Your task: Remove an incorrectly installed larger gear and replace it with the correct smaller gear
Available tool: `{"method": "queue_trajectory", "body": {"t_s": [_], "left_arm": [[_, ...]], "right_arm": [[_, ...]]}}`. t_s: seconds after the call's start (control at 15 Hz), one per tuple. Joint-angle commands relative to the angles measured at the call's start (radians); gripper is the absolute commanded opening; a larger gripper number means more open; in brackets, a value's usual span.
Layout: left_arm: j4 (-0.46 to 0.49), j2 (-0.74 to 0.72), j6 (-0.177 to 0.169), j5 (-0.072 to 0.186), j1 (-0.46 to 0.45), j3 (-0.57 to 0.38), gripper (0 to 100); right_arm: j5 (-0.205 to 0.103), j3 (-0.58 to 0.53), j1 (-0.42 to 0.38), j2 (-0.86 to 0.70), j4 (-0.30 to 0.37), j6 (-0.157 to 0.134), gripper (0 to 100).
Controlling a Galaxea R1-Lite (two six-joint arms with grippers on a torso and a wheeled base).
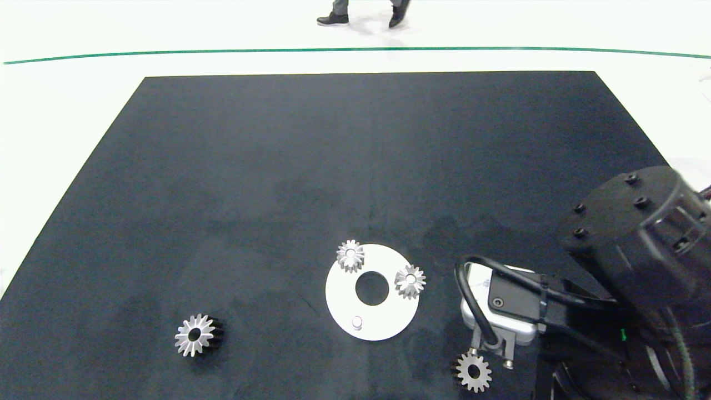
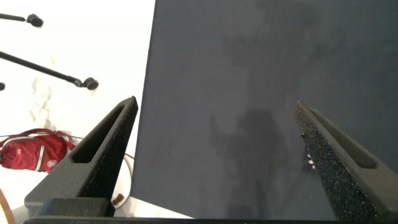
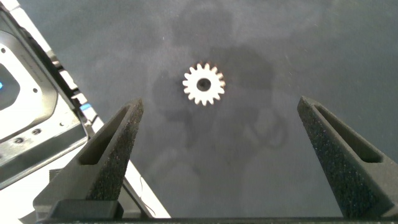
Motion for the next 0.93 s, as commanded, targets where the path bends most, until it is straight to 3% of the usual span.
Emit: {"method": "queue_trajectory", "body": {"t_s": [0.07,0.33,0.67,0.93], "left_arm": [[0.004,-0.004,0.000,0.002,0.000,-0.003,100],[0.004,-0.010,0.000,0.002,0.000,-0.004,100],[0.004,-0.016,0.006,0.002,-0.002,-0.003,100],[0.006,-0.021,0.008,0.002,-0.002,0.002,100]], "right_arm": [[-0.006,0.000,0.017,0.062,0.003,-0.002,100],[-0.053,0.036,0.015,0.100,0.003,0.002,100],[-0.055,0.055,0.015,0.119,0.003,0.002,100],[-0.056,0.070,0.006,0.163,-0.043,0.002,100]]}}
